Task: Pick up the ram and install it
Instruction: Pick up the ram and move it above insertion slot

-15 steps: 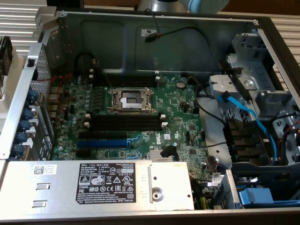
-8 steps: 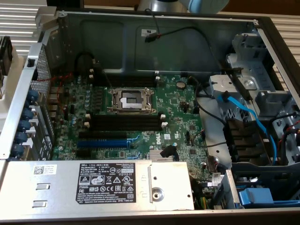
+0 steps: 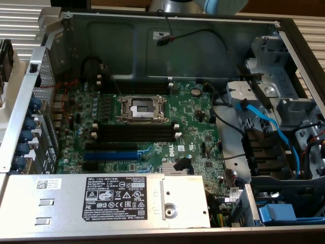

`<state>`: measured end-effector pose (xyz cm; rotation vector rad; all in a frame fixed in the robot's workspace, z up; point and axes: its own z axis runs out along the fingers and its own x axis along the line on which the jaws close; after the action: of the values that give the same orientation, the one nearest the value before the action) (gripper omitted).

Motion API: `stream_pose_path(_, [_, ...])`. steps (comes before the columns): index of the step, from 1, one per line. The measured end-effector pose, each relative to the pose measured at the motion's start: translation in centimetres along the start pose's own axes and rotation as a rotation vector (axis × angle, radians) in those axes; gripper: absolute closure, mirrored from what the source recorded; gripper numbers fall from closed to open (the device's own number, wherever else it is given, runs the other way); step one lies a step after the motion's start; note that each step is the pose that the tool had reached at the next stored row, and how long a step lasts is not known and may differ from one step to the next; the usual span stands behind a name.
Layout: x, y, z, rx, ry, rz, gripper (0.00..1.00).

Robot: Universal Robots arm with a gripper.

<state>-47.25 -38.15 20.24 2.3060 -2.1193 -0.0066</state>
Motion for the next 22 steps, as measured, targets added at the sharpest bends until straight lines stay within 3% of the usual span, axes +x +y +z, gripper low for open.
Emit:
stream_pose_path(7, [0.00, 0.00, 0.00, 0.0000, 0.0000, 0.000, 0.79])
stream_pose_path(9, [0.00, 0.00, 0.00, -0.0001, 0.0000, 0.000, 0.87])
stream_pose_path(22, [0.00, 0.00, 0.00, 0.0000, 0.0004, 0.000, 0.88])
